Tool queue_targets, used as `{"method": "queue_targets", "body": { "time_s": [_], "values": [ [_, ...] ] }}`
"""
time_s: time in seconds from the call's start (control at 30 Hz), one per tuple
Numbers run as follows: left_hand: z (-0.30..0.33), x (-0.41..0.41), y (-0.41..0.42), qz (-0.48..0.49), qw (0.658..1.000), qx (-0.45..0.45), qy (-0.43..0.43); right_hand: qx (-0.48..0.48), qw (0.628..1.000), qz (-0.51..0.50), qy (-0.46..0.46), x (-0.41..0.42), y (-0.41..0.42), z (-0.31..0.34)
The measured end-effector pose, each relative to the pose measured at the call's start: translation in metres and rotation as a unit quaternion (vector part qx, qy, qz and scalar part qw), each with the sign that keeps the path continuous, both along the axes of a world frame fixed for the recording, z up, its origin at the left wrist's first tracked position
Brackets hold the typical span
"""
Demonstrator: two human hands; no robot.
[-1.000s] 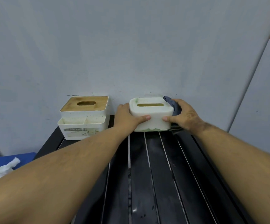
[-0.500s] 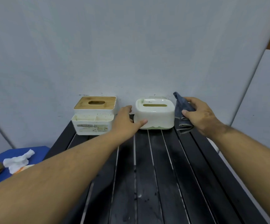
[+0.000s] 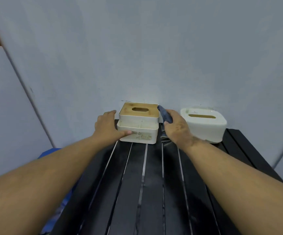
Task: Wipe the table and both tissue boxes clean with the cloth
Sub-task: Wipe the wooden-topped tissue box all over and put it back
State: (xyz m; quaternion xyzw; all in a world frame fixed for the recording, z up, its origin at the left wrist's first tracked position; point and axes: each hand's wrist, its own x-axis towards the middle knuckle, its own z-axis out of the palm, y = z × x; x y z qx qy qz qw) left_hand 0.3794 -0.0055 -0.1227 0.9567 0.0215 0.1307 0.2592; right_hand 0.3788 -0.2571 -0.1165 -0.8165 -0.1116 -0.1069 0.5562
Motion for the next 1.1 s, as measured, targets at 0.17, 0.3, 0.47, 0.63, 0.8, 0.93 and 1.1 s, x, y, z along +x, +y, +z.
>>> {"method": "queue_targets", "body": {
  "time_s": [0.17, 0.3, 0.47, 0.63, 0.8, 0.93, 1.1],
  "values": [
    [-0.016, 0.023, 0.009, -0.076, 0.980, -0.179, 0.048, -0.038, 0.998, 0.039, -0.003, 0.013, 0.020, -0.023],
    [-0.022, 0.023, 0.007, -0.103, 0.967, -0.232, 0.012, -0.047, 0.998, 0.012, -0.041, 0.015, 0.028, -0.031],
    [-0.018, 0.013, 0.007, -0.119, 0.963, -0.242, -0.011, -0.033, 0.998, 0.025, -0.048, 0.006, 0.030, -0.026],
    [-0.001, -0.029, -0.005, -0.130, 0.962, -0.237, -0.031, -0.030, 0.998, 0.038, -0.038, -0.038, 0.014, 0.000],
    [0.018, -0.106, -0.040, -0.150, 0.965, -0.212, -0.046, -0.050, 0.998, 0.020, -0.021, -0.127, -0.027, 0.034],
    [0.030, -0.180, -0.073, -0.161, 0.967, -0.191, -0.045, -0.071, 0.997, -0.015, 0.003, -0.208, -0.066, 0.051],
    [0.026, -0.273, -0.103, -0.188, 0.963, -0.187, -0.048, -0.042, 0.998, -0.034, 0.016, -0.308, -0.097, 0.042]
  ]
}}
